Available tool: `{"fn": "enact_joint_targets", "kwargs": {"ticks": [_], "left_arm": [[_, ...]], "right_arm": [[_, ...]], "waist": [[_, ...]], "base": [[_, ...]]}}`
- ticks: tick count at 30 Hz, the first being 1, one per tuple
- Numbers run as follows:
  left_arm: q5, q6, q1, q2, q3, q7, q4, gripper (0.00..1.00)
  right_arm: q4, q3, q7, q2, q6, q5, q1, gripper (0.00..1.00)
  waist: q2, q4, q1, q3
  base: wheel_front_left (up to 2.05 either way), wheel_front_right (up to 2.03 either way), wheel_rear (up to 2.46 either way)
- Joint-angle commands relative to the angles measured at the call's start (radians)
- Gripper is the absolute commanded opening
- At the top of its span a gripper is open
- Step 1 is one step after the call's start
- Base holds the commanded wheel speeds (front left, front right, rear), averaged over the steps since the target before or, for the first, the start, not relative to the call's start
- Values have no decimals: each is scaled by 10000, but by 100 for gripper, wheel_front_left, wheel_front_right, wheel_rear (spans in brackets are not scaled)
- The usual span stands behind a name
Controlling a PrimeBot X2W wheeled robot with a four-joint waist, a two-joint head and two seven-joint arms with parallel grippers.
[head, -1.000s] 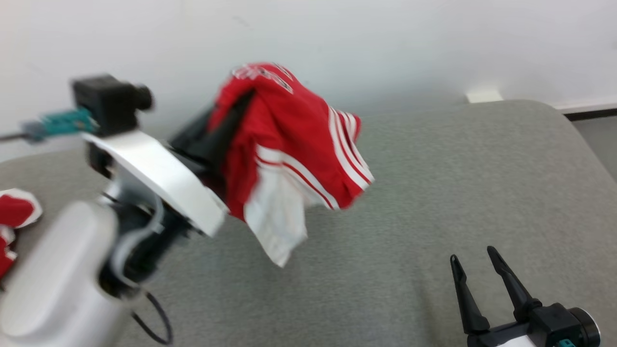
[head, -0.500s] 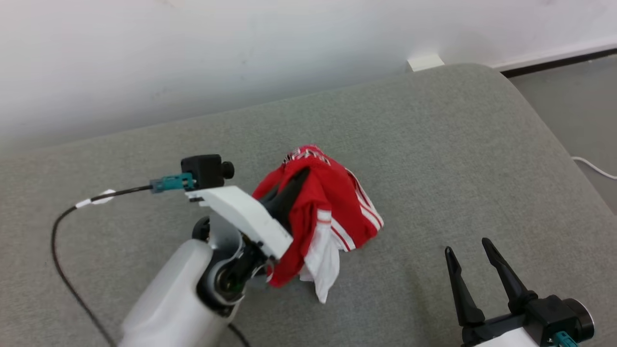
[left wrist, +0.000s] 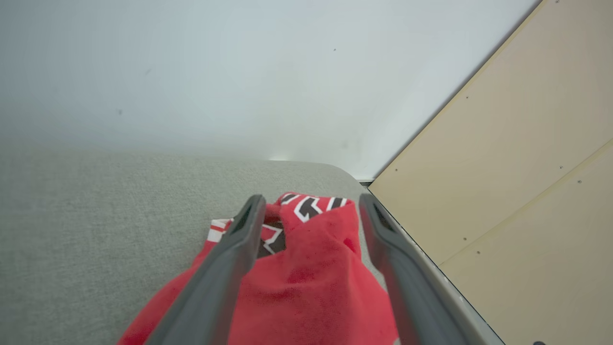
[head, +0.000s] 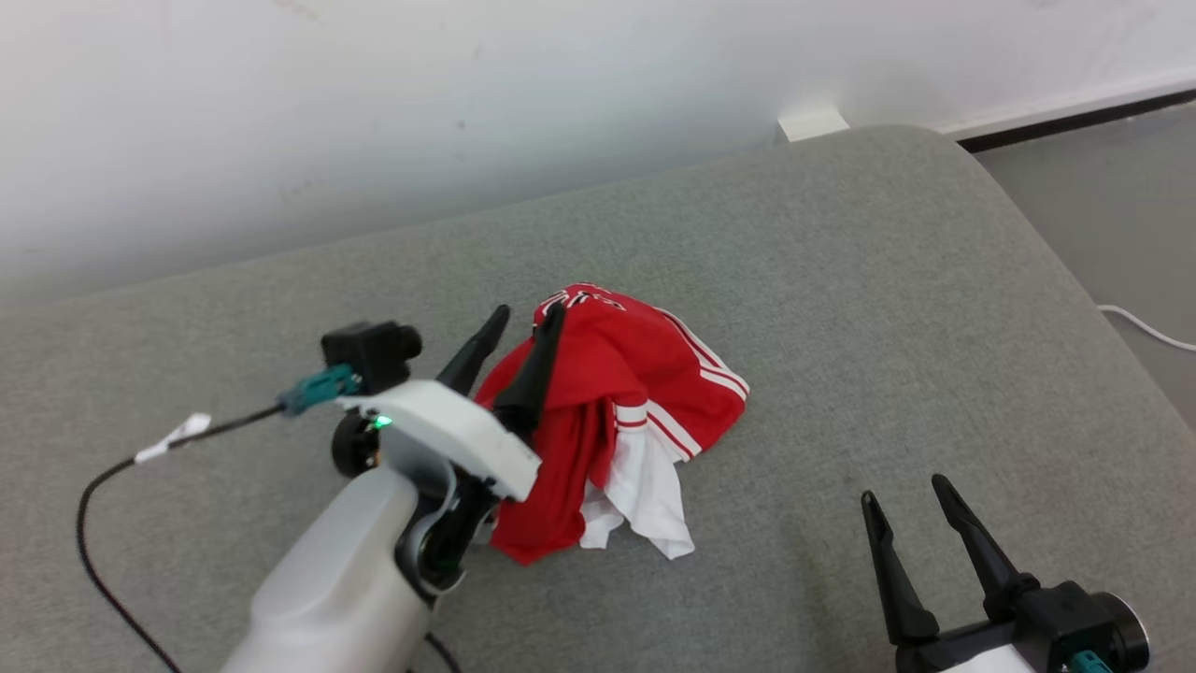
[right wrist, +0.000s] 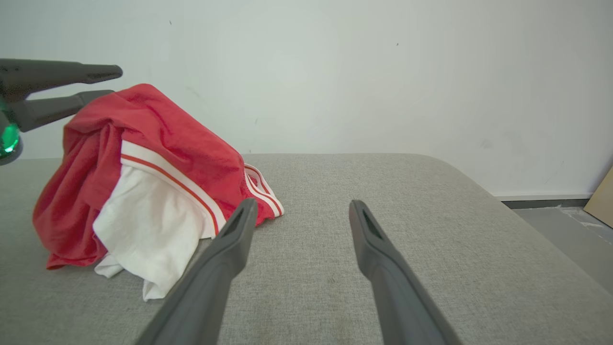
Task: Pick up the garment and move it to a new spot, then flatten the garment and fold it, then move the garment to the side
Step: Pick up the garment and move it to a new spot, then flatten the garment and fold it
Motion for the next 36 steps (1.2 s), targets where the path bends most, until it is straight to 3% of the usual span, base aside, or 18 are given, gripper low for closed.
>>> {"fn": "enact_joint_targets", "kwargs": {"ticks": [1, 6, 11, 16, 18, 23, 28, 36], "left_arm": [[130, -18, 231, 160, -27, -169, -44, 100], [808, 321, 1280, 798, 177, -788, -778, 100], [1536, 953, 2814, 1297, 766, -897, -2100, 100], [2954, 1492, 4632, 1343, 1847, -892, -3455, 100], [3497, 1659, 5330, 1101, 2321, -892, -3818, 100], [4693, 1427, 6769, 408, 3449, -894, -4381, 100], [5644, 781, 7860, -329, 4458, -893, -4849, 100], [6678, 147, 8600, -872, 5266, -894, -5016, 100]], "right_arm": [[27, -80, 9, -10, -28, -32, 131, 100], [-106, -542, 9, -13, -28, -213, 501, 100], [-311, -1008, 9, -12, -28, -355, 843, 100], [-410, -1377, 9, -9, -28, -505, 1128, 100], [-406, -1485, 9, -14, -28, -551, 1212, 100], [-371, -1668, 7, -12, -28, -593, 1366, 100], [-201, -1602, 9, -11, -28, -343, 1467, 100], [137, -1421, 9, -12, -28, -146, 1612, 100]], "waist": [[-1, 136, 0, -142], [-1, 699, 0, -596], [-1, 1328, 0, -916], [-1, 2010, 0, -1167], [-1, 2251, 0, -1240], [-1, 2782, 0, -1413], [-1, 3025, 0, -1652], [-1, 3136, 0, -1798]], "base": [[0, 0, 0], [0, 0, 0], [0, 0, 0], [0, 0, 0], [0, 0, 0], [0, 0, 0], [0, 0, 0], [0, 0, 0]]}}
